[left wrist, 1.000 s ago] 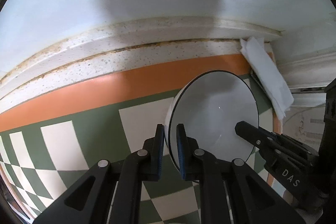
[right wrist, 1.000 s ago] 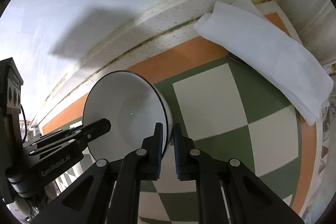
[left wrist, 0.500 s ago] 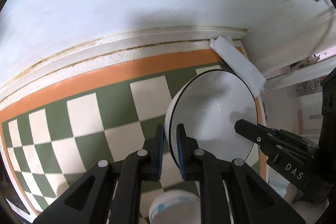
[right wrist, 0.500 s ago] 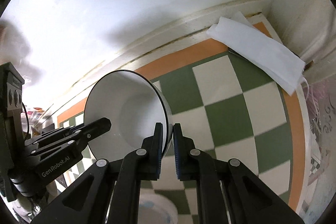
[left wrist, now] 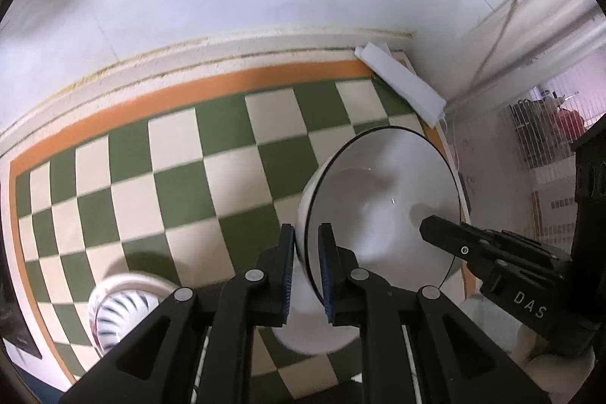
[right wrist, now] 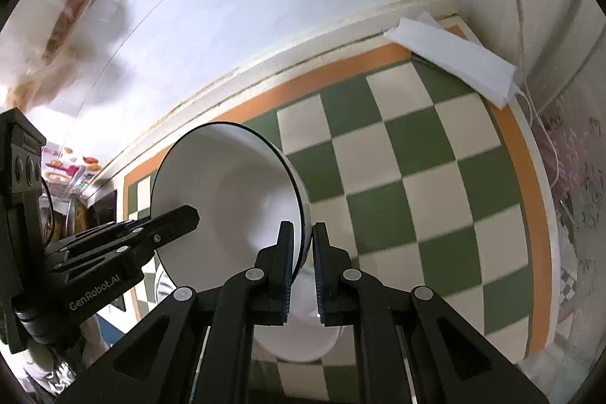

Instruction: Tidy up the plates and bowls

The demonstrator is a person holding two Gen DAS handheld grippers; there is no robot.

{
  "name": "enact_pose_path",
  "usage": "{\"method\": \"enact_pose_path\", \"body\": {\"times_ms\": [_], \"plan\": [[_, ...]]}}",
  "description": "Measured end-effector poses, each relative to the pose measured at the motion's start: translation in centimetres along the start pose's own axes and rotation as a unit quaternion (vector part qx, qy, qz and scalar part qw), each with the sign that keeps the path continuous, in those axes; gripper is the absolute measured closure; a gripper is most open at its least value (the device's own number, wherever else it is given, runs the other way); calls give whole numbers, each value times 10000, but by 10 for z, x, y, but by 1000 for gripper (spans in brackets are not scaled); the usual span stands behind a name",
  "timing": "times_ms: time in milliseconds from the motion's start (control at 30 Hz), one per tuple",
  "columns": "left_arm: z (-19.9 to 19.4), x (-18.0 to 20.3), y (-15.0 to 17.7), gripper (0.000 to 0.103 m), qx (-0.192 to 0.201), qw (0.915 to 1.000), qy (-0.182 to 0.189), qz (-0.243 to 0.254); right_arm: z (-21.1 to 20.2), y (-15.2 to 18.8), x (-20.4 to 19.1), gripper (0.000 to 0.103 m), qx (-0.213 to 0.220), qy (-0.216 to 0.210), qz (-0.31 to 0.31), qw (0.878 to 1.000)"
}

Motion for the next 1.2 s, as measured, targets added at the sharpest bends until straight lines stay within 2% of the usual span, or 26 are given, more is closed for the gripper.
{"method": "enact_pose_path", "body": {"times_ms": [133,500,833,1200], "plan": [[1,-4,23,91,-22,10000,-50,25,0,26,-7,91,-56,31,-52,10000],[33,-22,74,91,-480,9987,-180,-38,32,87,-1,91,-484,7,52,9988],[64,-27,92,91,-795,9962,-331,-85,58,103,13,91,-735,57,131,9972],[72,-24,90,86,-772,9954,-552,92,72,109,19,91,-835,5,227,9962]]}}
Point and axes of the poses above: each gripper's, at about its wrist camera, not at the fingertips, and z roughly the way its jaws point, x to its right, y to its underside, the point moved 7 cm from there along z, roughly the way its jaws point, and after that the axes turned 7 degrees about -z, right-handed, at the moved point
